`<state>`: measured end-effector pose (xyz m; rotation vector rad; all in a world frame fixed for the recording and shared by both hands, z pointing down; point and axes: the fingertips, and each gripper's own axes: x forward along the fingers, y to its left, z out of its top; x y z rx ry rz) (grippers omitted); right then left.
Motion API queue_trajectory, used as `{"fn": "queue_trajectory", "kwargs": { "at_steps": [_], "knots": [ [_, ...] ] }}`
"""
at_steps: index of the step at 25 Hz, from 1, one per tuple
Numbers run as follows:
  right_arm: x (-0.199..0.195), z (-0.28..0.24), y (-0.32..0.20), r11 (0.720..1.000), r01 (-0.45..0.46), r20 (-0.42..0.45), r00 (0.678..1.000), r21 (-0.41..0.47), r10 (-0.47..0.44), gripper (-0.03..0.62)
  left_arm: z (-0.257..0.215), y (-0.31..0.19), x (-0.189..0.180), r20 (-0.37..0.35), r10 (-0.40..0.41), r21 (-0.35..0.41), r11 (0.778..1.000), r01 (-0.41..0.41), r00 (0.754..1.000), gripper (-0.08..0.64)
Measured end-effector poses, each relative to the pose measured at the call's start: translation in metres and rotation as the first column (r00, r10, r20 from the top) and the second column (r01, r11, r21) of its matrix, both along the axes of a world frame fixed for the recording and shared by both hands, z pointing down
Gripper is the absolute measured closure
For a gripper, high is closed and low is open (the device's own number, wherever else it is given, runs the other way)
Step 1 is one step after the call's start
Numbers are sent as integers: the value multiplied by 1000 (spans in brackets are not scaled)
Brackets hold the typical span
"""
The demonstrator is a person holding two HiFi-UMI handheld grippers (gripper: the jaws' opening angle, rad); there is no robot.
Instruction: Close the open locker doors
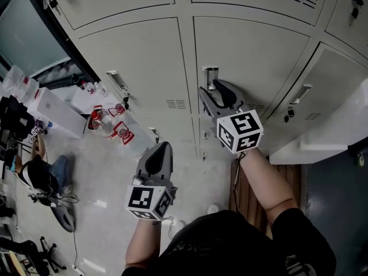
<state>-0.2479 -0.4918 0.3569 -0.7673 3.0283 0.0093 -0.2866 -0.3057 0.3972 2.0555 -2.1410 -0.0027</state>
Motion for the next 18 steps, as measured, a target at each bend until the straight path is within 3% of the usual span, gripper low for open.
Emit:
{"fn": "queue_trajectory", "kwargs": {
  "at_steps": [9,12,15,18],
  "knots": [
    [24,-4,16,998,-56,-7,998,-3,56,422,-10,19,4,3,39,11,999,-39,999,555],
    [38,-7,31,997,-80,-11,997,5,80,485,-14,27,9,4,67,21,997,-68,998,555],
    [52,-10,51,995,-103,-10,995,11,103,589,-20,39,16,8,101,36,994,-101,995,555],
    [66,-14,77,993,-120,-17,993,18,120,591,-26,55,25,14,142,47,989,-142,990,555]
  ]
}}
